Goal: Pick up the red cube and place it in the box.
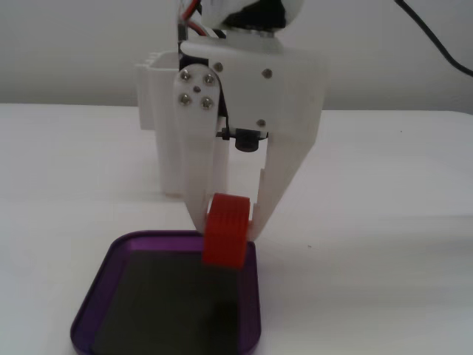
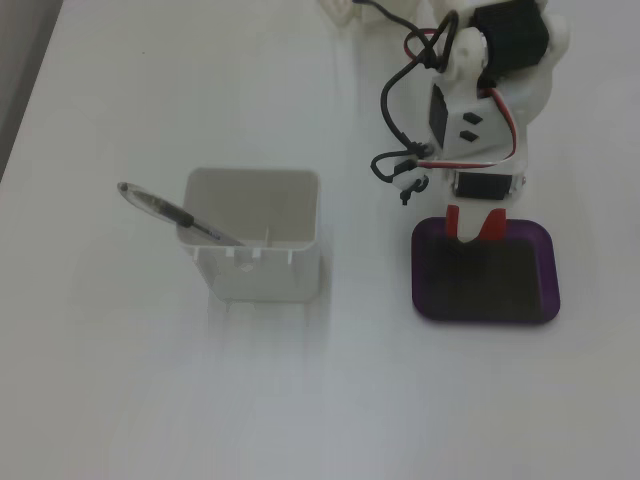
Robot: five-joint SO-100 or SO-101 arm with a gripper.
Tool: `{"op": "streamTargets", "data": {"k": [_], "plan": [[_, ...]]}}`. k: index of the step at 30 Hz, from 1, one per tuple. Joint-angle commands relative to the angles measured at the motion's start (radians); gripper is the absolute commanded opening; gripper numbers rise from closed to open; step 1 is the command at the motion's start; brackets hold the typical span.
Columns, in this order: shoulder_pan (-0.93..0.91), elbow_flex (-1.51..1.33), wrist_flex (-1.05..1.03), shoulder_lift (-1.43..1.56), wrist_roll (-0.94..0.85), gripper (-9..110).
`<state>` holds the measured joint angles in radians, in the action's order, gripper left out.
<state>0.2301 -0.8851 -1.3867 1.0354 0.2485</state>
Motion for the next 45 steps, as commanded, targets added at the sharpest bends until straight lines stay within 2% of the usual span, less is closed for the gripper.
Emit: {"op": "streamTargets", "data": {"k": [1, 22, 31, 42, 45], "plan": [[0.005, -0.035, 0.035, 0.015, -0.006, -1], [0.005, -0.071, 0.114, 0.015, -0.067, 0], [0.005, -0.067, 0.114, 0.015, -0.064, 15], [0.009, -0.049, 0.095, 0.041, -0.069, 22], [0.008, 0.051, -0.014, 0.084, -0.071, 23]]}}
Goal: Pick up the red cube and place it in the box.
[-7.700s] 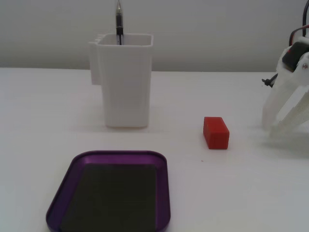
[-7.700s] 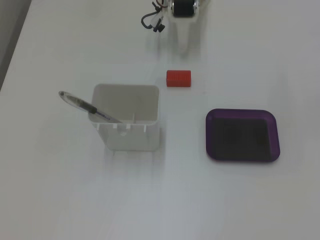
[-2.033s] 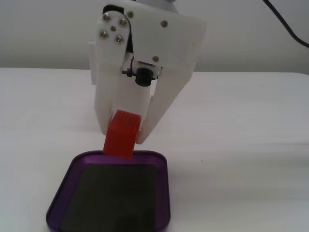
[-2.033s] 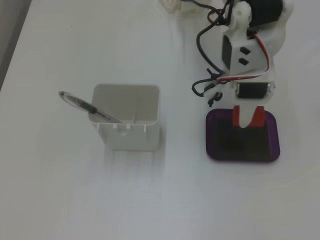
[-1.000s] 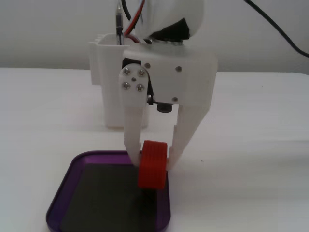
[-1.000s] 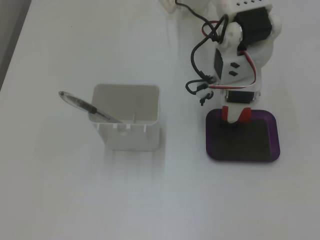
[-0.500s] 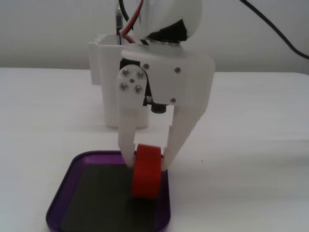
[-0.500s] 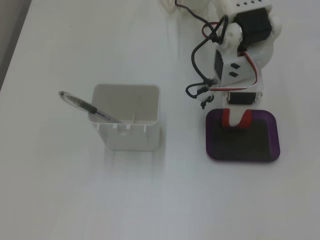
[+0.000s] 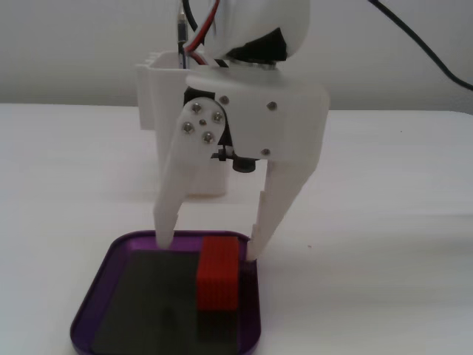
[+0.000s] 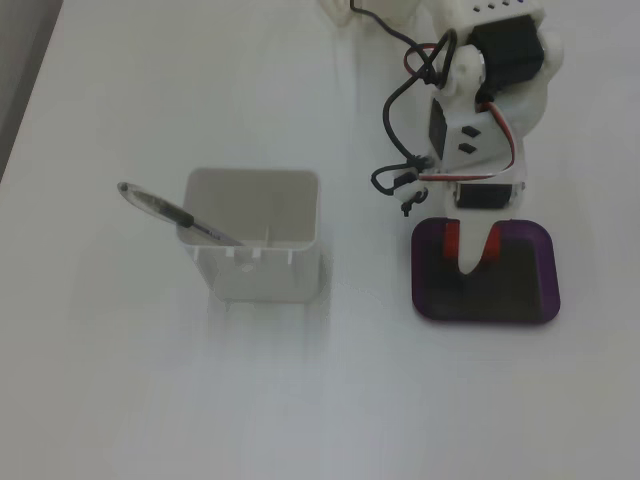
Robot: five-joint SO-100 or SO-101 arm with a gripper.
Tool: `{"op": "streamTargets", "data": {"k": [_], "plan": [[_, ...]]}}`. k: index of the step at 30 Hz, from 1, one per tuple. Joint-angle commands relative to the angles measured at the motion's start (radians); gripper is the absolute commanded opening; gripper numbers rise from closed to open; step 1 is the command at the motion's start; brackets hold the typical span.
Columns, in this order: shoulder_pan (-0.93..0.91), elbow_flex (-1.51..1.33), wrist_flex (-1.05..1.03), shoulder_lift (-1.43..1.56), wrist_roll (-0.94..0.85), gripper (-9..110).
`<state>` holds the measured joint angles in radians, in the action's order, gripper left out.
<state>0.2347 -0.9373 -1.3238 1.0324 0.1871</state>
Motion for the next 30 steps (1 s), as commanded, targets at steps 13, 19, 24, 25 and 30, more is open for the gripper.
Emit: {"op": "streamTargets", "data": {"k": [13, 19, 24, 25, 30], "plan": [[0.003, 0.044, -0.368, 0.497, -0.112, 23], [-0.011, -0.325, -0.364, 0.844, -0.202, 23], [-0.117, -0.634, -0.344, 1.12, -0.272, 23], [-0.14, -0.693, -0.321, 1.172, -0.287, 23], [-0.282, -1.02, -0.156, 1.402, -0.365, 23]]}}
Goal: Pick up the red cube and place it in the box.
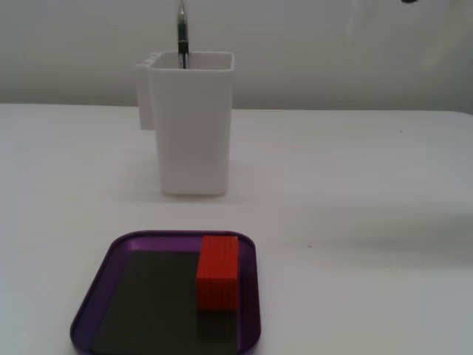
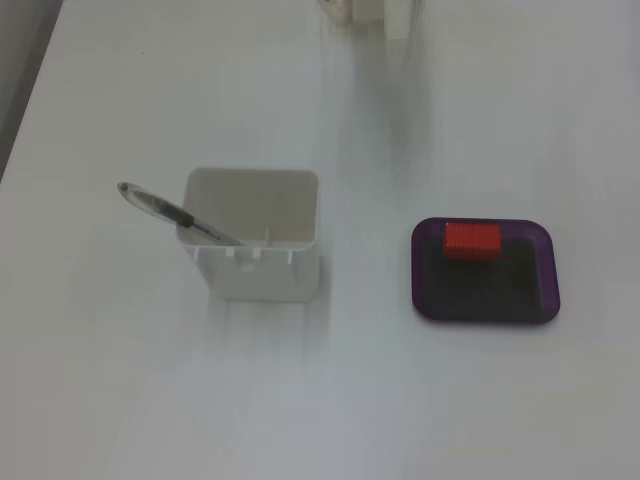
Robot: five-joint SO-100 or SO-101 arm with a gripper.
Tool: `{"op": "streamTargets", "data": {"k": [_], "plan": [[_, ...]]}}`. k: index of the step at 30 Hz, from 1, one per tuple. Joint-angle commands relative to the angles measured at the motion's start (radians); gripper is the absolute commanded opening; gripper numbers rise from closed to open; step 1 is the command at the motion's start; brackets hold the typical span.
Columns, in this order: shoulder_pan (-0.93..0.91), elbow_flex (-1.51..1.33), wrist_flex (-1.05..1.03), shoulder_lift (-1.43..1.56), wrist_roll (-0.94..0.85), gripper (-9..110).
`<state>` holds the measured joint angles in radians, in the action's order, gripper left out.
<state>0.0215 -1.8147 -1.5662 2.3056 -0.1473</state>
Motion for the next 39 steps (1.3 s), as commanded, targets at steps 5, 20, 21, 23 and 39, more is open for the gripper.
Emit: {"op": "streamTargets", "data": {"k": [5, 20, 21, 23, 39], "plan": [[-0.138, -0.42, 0.23, 0.337, -0.02, 23], [-0.127, -1.068, 0.428, 0.942, -0.014, 23], [-0.126, -1.089, 0.425, 0.973, -0.014, 23], [-0.126, -1.121, 0.399, 1.034, -0.012, 22], [-0.124, -1.233, 0.357, 1.146, -0.012, 22]]}}
